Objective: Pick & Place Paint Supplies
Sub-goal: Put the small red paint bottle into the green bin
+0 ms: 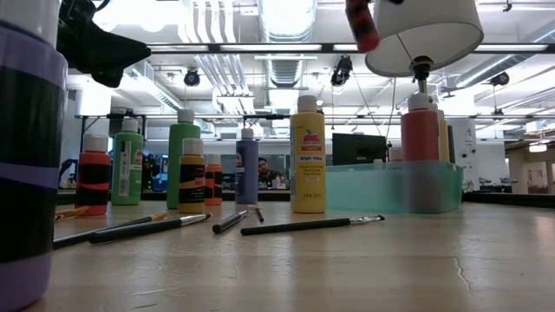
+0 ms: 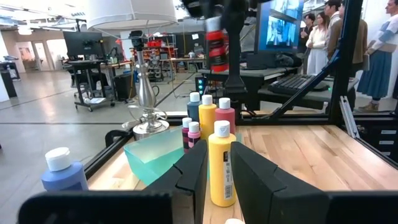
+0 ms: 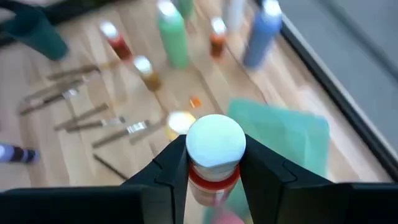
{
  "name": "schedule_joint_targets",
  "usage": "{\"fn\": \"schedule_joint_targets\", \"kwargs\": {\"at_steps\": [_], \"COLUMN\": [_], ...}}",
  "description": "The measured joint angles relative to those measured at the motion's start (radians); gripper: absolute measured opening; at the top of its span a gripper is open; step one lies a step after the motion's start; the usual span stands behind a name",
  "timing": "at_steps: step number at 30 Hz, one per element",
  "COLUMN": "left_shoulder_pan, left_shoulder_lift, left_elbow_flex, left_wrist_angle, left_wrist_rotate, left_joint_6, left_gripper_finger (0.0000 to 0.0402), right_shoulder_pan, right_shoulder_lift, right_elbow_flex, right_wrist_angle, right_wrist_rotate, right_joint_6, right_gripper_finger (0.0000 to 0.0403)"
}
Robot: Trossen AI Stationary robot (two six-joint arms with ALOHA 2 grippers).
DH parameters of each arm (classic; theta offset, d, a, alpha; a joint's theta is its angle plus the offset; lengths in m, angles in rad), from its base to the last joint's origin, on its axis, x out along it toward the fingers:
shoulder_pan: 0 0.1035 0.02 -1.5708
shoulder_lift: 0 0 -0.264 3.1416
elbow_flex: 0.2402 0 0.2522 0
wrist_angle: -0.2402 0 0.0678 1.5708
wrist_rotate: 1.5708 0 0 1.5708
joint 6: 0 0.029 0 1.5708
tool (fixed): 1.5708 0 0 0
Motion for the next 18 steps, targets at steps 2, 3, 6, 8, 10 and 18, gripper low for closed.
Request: {"fn": "schedule_joint_targets", "kwargs": {"at_steps": [2,3,6,8,10,18], "left_shoulder_pan": [0.0,0.0,0.0,0.0,0.0,0.0], "left_shoulder_lift": [0.0,0.0,0.0,0.0,0.0,0.0], "left_elbow_flex": [0.0,0.0,0.0,0.0,0.0,0.0], "left_wrist_angle": [0.0,0.0,0.0,0.0,0.0,0.0], "left_wrist_rotate": [0.0,0.0,0.0,0.0,0.0,0.0], "left_joint_6": [0.0,0.0,0.0,0.0,0.0,0.0], "left_gripper_finger": [0.0076,0.0076,0.0076,0.0076,0.0076,0.0076], "right_shoulder_pan": [-0.084,-0.118,-0.192,-0.225,-0.247,-0.279], "right_shoulder_lift": [0.063,0.099,0.206,0.274,0.337,0.524], "right_elbow_flex": [0.082,0.118,0.217,0.275,0.331,0.45], "right_wrist_angle": [-0.083,-0.119,-0.189,-0.218,-0.256,-0.328], "right_wrist_rotate": [-0.08,-0.111,-0.175,-0.216,-0.259,-0.336], "right_joint_6": [-0.02,-0.037,-0.075,-0.095,-0.109,-0.126], "right_gripper_finger": [0.0108,0.0108,0.0108,0.0108,0.0108,0.0108]}}
